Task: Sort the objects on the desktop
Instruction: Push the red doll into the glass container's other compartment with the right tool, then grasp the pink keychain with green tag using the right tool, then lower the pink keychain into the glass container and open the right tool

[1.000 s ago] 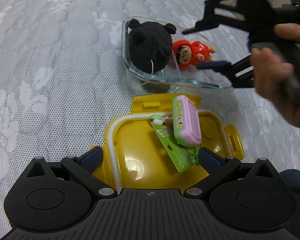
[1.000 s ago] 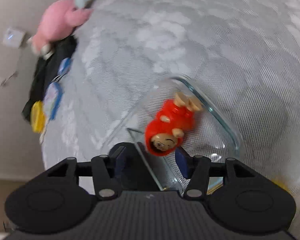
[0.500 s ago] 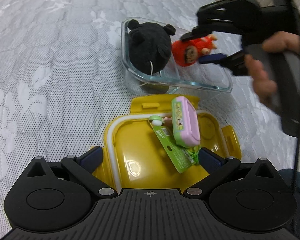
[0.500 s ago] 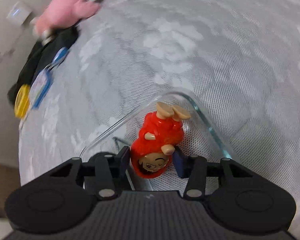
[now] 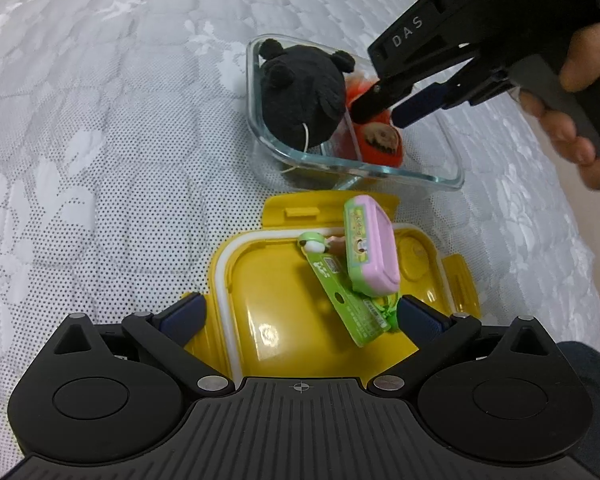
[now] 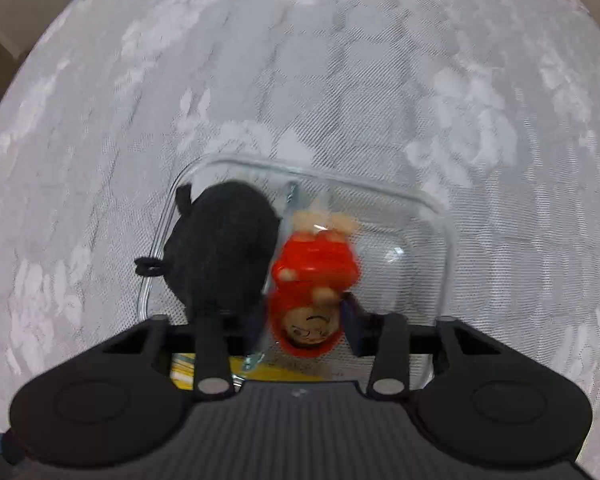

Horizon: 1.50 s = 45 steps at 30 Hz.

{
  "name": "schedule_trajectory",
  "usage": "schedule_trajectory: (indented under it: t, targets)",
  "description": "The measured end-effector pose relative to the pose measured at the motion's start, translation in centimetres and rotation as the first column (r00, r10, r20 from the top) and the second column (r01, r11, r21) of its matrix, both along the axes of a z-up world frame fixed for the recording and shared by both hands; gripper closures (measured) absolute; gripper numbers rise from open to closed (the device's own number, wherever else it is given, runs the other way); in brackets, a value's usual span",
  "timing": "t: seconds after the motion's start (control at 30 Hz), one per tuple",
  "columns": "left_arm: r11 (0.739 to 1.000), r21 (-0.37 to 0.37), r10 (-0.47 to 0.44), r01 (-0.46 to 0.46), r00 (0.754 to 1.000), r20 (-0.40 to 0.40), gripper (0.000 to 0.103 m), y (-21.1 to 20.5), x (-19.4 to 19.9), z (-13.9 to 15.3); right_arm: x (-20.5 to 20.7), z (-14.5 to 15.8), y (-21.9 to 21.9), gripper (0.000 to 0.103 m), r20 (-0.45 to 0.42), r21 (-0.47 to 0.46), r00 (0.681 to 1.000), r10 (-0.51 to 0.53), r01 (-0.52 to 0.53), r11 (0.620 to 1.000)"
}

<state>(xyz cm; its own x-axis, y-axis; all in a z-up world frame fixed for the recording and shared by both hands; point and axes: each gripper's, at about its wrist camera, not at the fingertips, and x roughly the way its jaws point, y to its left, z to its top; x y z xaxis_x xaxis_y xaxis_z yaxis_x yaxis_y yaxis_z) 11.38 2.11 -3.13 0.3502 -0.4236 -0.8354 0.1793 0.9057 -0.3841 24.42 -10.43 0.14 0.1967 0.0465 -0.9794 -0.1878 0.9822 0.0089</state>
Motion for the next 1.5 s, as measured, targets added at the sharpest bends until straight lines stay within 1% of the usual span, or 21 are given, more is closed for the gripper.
schedule_trajectory:
  t: [0.1,0.27,0.33,0.4,0.47,0.57,0.67,0.73,0.8,0.87,0.9,1.0,1.27,1.37,1.5]
  targets:
    - [1.0,-0.019,0.005,-0.005,1.0,-0.008,0.0,0.3,0.0,-0.1,-1.8,0.4,-0.6,0.053,0.002,0.05,1.0,-0.016,0.016,0.999]
    - [1.0,-0.014,-0.013,0.013,1.0,-0.016,0.0,0.2,-0.2,0.3,-4.8,1.2,-1.5,0.052,0.005,0.132,0.999,-0.043,0.042,0.99]
    - [0.999,-0.044,-0.033,0.031,0.999,-0.033,0.0,0.3,-0.4,0.5,-6.0,1.5,-1.9,0.042,0.005,0.165,0.999,-0.054,0.052,0.985]
    - [0.995,-0.09,-0.054,0.048,0.997,-0.061,0.0,0.5,-0.6,0.5,-7.2,1.8,-2.3,0.039,0.005,0.198,0.998,-0.064,0.062,0.978]
    - [0.989,-0.136,-0.075,0.062,0.993,-0.092,0.0,0.7,-0.7,0.3,-8.2,1.6,-2.7,0.039,-0.003,0.241,0.996,-0.086,0.084,0.967]
    - [0.994,-0.087,-0.076,0.068,0.993,-0.089,0.0,0.4,-0.9,0.1,-9.0,0.2,-3.2,0.038,-0.04,0.287,0.992,-0.117,0.124,0.95]
    - [0.994,-0.086,-0.077,0.069,0.992,-0.101,0.0,0.3,-0.8,-0.2,-9.1,-1.2,-3.0,0.037,-0.066,0.274,0.988,-0.137,0.15,0.95]
    - [0.994,-0.074,-0.083,0.077,0.992,-0.092,0.0,0.1,-0.9,-0.1,-9.1,-1.9,-2.7,0.037,-0.064,0.242,0.989,-0.132,0.144,0.96]
    - [0.994,-0.053,-0.095,0.091,0.992,-0.078,0.0,-0.3,-1.1,0.0,-9.1,-2.3,-2.9,0.037,-0.074,0.249,0.987,-0.14,0.154,0.956]
    - [0.994,-0.04,-0.105,0.102,0.992,-0.07,0.0,-0.5,-1.2,0.0,-9.2,-2.6,-3.1,0.039,-0.085,0.261,0.985,-0.149,0.166,0.951]
    - [0.994,-0.043,-0.105,0.102,0.992,-0.073,0.0,-0.5,-1.1,0.0,-9.3,-2.7,-3.2,0.049,-0.091,0.267,0.984,-0.153,0.173,0.948]
    - [0.994,-0.052,-0.102,0.098,0.992,-0.077,0.0,-0.3,-1.0,-0.1,-9.4,-0.8,-3.6,0.051,-0.046,0.283,0.987,-0.156,0.162,0.945]
    - [0.994,-0.052,-0.095,0.091,0.993,-0.066,0.0,-0.1,-0.8,-0.1,-9.9,4.8,-4.7,0.051,0.087,0.324,0.983,-0.161,0.125,0.938]
    - [0.994,-0.051,-0.096,0.092,0.993,-0.067,0.0,-0.1,-0.7,-0.1,-10.1,6.9,-5.1,0.052,0.137,0.337,0.977,-0.164,0.11,0.935]
    - [0.995,-0.055,-0.092,0.088,0.993,-0.069,0.0,0.0,-0.6,-0.2,-9.4,10.5,-5.9,0.052,0.24,0.324,0.954,-0.181,0.097,0.941]
